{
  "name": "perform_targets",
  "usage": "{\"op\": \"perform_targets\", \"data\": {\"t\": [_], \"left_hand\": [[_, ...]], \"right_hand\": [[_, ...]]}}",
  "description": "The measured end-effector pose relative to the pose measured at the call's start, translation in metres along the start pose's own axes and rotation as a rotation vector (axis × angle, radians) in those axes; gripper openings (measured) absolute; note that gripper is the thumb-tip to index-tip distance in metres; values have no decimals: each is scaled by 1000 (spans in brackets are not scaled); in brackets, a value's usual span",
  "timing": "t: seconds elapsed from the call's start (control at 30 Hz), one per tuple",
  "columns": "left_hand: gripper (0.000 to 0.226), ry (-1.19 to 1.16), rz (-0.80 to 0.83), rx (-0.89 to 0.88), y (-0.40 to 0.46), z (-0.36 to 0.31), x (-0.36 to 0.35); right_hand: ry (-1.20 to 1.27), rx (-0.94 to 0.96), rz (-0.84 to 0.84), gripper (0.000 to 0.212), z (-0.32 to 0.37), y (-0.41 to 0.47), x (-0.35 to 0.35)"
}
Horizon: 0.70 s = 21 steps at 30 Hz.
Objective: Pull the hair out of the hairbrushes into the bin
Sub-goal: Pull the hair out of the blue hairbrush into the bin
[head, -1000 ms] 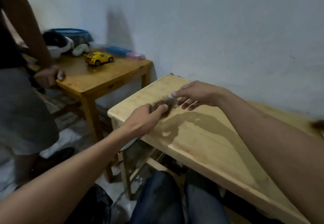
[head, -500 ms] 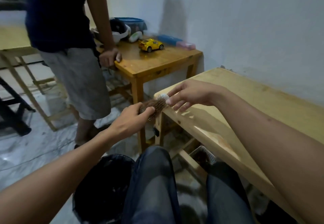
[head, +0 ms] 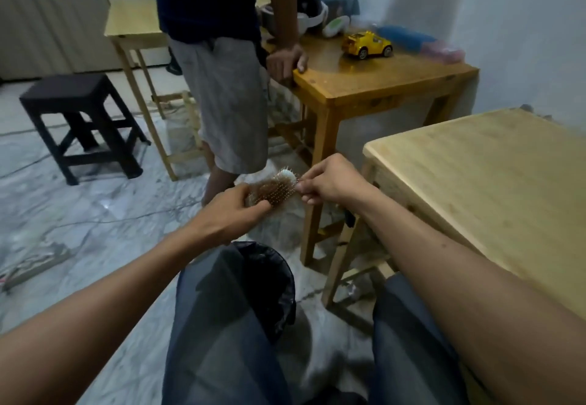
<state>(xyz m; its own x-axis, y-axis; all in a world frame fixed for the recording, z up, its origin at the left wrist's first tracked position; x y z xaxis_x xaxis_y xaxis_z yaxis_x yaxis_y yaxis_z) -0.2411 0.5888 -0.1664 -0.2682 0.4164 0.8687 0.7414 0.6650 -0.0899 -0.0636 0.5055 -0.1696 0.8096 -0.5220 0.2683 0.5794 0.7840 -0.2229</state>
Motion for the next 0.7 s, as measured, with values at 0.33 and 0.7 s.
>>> {"op": "perform_targets", "data": {"t": [0.33, 0.7], "left_hand": [[26, -99, 121, 161, -33, 74, -32], [41, 67, 29, 442, -70, 146, -56]], "right_hand": [[-40, -23, 240, 12, -47, 28, -82], [-96, -85, 337, 12, -91, 37, -119]]}}
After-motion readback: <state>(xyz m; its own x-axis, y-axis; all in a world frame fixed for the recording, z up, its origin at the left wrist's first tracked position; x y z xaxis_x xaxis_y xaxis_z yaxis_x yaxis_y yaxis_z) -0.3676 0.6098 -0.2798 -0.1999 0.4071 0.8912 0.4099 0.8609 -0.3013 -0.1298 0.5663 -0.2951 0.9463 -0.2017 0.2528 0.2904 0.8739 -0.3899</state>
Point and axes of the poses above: each hand's wrist, its own y-axis towards the middle knuckle, its own x-axis out of the back of the hand, z = x × y, the point moved 10 cm from there along y, towards the middle knuckle, and after that the axes turned 13 degrees about y, right-handed, at the moved point
